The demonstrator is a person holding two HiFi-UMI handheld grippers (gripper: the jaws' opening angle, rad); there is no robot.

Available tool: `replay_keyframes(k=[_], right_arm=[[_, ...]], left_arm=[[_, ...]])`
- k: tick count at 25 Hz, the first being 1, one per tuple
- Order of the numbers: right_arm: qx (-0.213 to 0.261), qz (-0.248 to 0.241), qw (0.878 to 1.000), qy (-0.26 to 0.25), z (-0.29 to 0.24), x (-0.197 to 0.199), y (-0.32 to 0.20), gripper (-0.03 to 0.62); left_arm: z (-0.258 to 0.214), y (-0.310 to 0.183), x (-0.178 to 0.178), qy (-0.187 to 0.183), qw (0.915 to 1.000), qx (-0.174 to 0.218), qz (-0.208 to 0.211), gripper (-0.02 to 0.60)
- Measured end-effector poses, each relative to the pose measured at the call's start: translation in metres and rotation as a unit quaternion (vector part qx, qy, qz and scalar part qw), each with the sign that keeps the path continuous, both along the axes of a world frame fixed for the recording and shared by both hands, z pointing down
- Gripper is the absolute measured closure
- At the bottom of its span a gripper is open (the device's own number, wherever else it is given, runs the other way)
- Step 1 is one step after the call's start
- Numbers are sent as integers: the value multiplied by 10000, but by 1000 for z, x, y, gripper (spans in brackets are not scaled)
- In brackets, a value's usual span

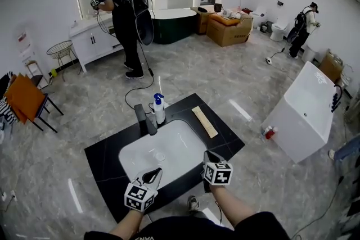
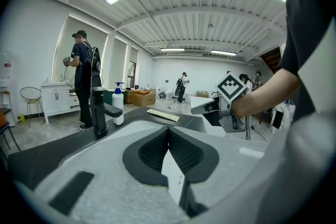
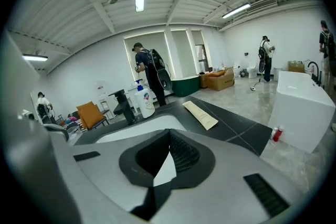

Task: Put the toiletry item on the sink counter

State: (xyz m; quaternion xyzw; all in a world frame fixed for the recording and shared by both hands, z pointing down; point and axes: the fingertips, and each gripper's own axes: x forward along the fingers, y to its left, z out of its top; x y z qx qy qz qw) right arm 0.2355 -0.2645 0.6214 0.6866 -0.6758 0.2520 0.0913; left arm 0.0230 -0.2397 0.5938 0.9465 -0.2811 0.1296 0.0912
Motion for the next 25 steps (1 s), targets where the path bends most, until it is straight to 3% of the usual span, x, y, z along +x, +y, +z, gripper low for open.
replay_keyframes(k=[5, 16, 25], right_arm=[[276, -62, 9992, 297, -13, -37, 32, 594], [498, 228, 9985, -3, -18, -91, 98, 595], [495, 429, 9978, -29, -18, -111, 137, 595]], left_arm=[[2, 14, -19, -60, 9998, 32, 173, 574], [1, 48, -50, -58, 9988, 129, 470, 574], [2, 78, -60, 60, 9976, 101, 681, 574]])
